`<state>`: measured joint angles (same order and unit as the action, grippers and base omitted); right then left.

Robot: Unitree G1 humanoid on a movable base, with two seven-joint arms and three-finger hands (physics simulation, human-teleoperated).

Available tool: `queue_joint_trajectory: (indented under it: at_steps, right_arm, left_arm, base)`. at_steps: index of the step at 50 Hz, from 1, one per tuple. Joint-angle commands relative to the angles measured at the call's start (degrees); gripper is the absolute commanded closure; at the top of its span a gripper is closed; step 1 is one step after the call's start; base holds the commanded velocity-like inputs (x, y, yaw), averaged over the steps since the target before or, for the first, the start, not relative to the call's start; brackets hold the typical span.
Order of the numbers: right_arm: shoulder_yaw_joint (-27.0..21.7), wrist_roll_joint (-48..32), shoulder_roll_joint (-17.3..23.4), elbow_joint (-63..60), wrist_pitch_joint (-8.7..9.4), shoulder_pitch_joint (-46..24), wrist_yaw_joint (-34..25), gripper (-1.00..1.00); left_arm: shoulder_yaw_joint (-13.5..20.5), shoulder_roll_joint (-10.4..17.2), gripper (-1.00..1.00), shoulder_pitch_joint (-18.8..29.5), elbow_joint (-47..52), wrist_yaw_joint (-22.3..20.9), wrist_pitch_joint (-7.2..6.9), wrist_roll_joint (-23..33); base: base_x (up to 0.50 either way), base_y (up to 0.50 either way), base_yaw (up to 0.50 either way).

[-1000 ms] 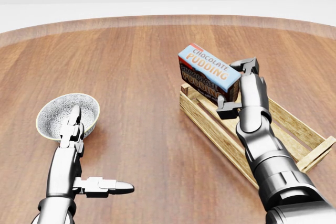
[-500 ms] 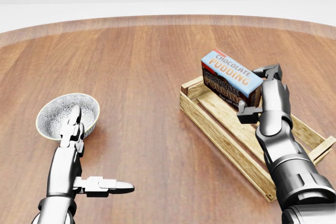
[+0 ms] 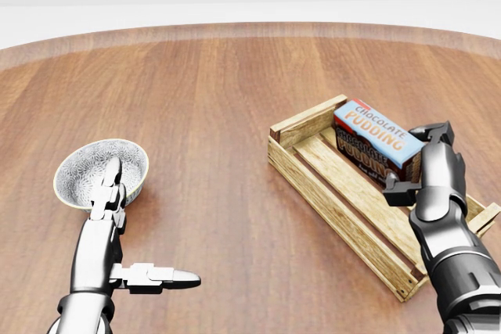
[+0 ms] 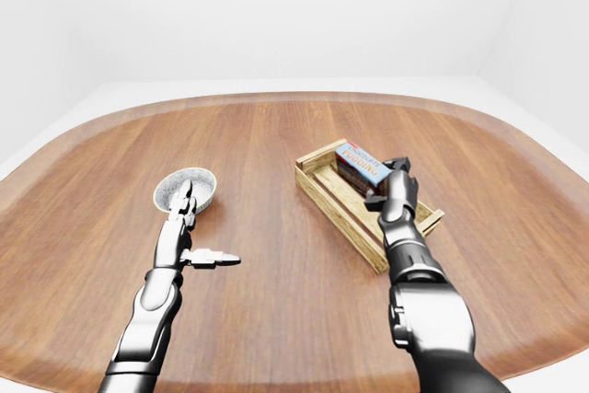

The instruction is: Pick up the chocolate pudding and put it in the tray.

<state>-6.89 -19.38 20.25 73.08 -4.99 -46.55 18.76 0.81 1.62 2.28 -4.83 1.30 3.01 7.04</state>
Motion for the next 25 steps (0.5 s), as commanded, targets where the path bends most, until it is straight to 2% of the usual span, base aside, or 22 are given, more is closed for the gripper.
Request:
queue_joint_trajectory:
  at_steps: [1,25]
  right_arm:
    - [-0.52,0.72,0.71,0.77,-0.01,1.09,0.64,1.00]
    - [-0.44,-0.38,0.57,1.86,-0.01,2.21,1.54,1.00]
  left_arm:
    - [0.62,-0.32,-1.00,-0.01,0.42,-1.87,-1.21,-3.18]
    - [0.67,-0.33,-1.00,-0.06,0.55,-1.89,-1.28,-3.23]
  base:
    - [0.00,0.00,0.00]
    - [0.00,0.00,0.00]
